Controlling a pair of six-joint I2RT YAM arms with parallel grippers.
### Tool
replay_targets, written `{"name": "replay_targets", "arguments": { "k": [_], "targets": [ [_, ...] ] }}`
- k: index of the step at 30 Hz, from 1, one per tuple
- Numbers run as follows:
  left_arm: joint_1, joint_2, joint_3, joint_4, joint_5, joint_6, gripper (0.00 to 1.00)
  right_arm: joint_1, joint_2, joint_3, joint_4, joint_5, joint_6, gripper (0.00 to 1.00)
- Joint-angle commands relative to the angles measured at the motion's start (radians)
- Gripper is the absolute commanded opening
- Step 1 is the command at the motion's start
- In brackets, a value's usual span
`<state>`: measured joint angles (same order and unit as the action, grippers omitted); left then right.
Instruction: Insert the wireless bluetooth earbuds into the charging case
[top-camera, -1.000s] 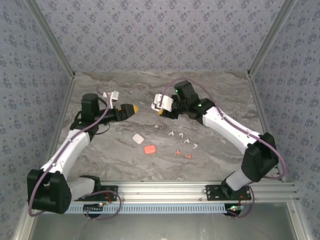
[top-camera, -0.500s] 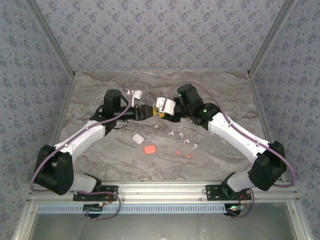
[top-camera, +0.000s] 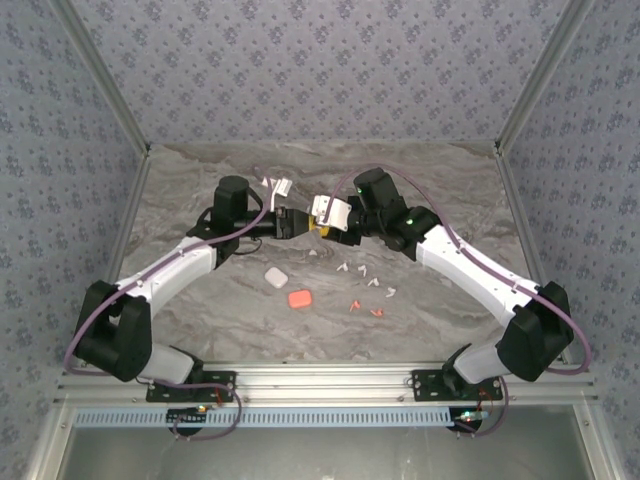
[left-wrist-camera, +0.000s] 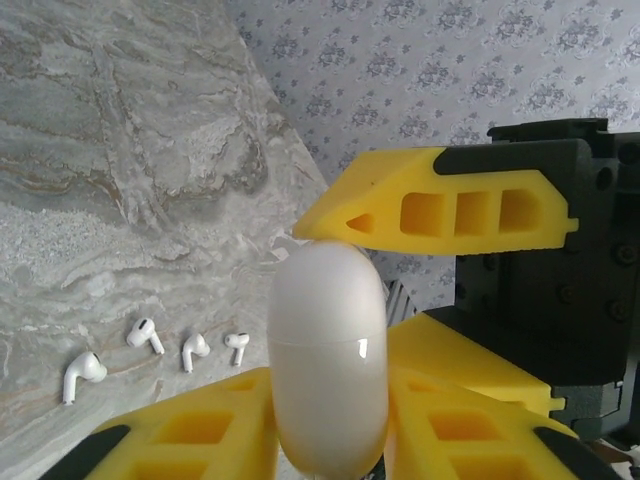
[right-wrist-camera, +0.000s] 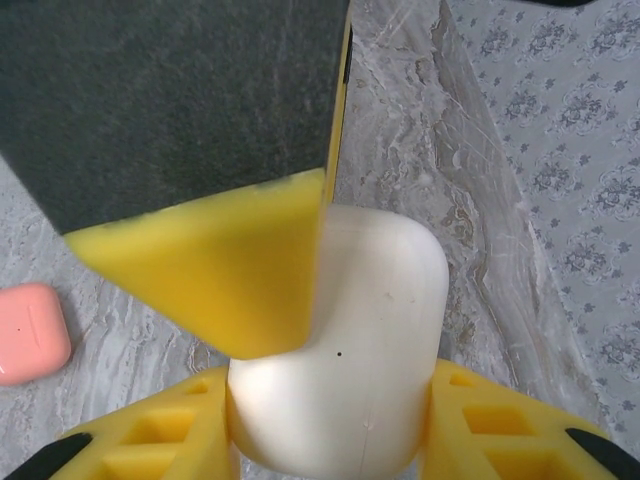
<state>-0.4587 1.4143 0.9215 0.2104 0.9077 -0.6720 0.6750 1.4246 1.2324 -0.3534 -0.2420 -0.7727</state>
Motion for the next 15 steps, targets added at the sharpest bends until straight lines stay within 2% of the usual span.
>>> {"name": "replay_targets", "arguments": {
  "k": [1,4,8,13,15],
  "targets": [
    [-0.006,-0.004,0.034,0.044,0.031,0.014,0.26,0.006,-0.001,0.015,-0.033,-0.001,0.02,0.47],
    [-0.007,-0.016,0.028,0.072,0.025,0.016,0.25,-0.007,0.004,0.032,-0.058,-0.018,0.048,0.57],
    [-0.012,-0.041,-0.001,0.143,-0.006,0.027,0.23,-0.055,-0.031,0.032,-0.054,-0.1,0.14,0.71],
    [-0.047,-0.094,-0.048,0.193,-0.135,0.149,0.19,-0.163,-0.149,-0.069,0.063,-0.323,0.362,0.85],
    [-0.065,-0.118,-0.097,0.297,-0.178,0.188,0.18,-0.211,-0.203,-0.124,0.15,-0.408,0.466,0.9]
  ]
}}
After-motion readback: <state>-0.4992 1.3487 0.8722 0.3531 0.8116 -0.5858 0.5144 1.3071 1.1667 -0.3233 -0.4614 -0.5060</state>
